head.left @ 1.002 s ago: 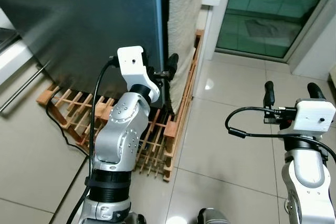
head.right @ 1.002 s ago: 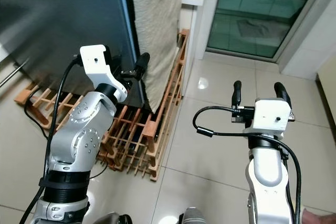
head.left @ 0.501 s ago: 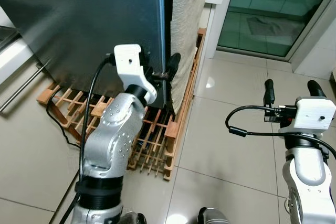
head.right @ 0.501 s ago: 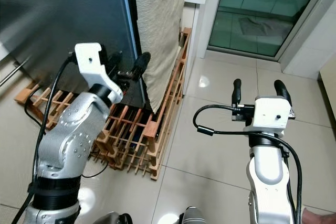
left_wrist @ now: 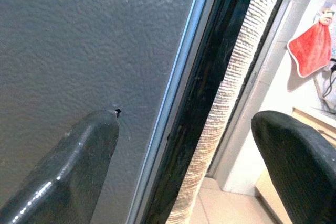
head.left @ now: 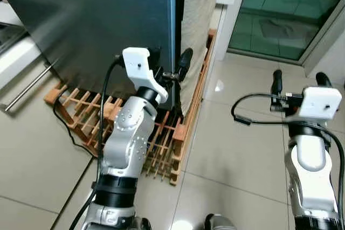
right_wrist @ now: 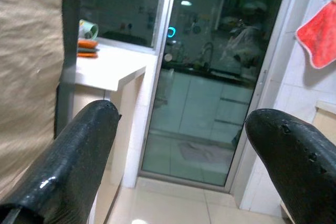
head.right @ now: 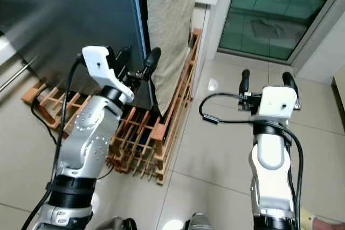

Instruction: Restocking fridge

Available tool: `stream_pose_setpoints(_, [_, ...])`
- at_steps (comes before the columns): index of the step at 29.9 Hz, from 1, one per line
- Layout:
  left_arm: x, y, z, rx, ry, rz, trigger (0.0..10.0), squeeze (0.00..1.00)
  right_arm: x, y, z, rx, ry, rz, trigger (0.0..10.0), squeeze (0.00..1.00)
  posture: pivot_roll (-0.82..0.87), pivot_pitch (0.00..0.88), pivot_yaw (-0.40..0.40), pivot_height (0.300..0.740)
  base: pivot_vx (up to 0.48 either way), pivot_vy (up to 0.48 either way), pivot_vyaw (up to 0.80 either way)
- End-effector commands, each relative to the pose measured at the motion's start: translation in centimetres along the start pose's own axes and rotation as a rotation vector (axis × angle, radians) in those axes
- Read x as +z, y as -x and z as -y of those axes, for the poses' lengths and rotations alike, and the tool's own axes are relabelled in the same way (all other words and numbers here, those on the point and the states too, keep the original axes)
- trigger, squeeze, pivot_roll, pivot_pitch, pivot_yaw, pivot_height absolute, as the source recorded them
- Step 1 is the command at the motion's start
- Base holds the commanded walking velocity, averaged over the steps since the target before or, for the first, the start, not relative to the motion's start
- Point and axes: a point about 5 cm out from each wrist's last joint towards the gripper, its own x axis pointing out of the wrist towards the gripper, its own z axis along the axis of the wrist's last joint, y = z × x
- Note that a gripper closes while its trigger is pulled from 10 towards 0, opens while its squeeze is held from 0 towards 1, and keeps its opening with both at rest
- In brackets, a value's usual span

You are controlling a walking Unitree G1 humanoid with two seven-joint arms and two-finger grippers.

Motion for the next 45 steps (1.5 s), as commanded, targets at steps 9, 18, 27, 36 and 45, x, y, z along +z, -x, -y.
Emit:
stream_pose_setpoints(9, [-0.3,-1.3,1.4,-0.066,-0.028,0.047,10.0,0.0,0.0,-0.9,-0.6,-0.006,-0.014,0.036,10.0,0.22,-0.22,0.078,0.031,0.732,0.0,0.0,0.0])
stream_pose_setpoints(18, [-0.2,-1.1,1.8,-0.088,-0.005,0.051,10.0,0.0,-0.3,-0.5,-0.9,0.008,-0.019,0.032,10.0,0.22,-0.22,0.064,0.036,0.732,0.0,0.0,0.0])
stream_pose_setpoints(27, [-0.6,-1.5,2.1,-0.103,-0.008,0.007,10.0,0.0,-0.6,-0.6,-1.5,0.017,-0.03,0.03,10.0,0.22,-0.21,0.046,0.048,0.732,0.0,0.0,0.0])
stream_pose_setpoints(36, [-1.5,-2.9,3.5,-0.126,0.024,-0.076,10.0,0.0,-0.7,-0.6,-1.5,0.014,-0.028,0.036,10.0,0.22,-0.21,0.033,0.055,0.732,0.0,0.0,0.0])
stream_pose_setpoints(45, [-2.4,-4.7,3.5,-0.079,0.026,-0.137,10.0,0.0,-0.6,-0.2,-1.4,0.009,-0.023,0.035,10.0,0.22,-0.22,0.037,0.059,0.732,0.0,0.0,0.0])
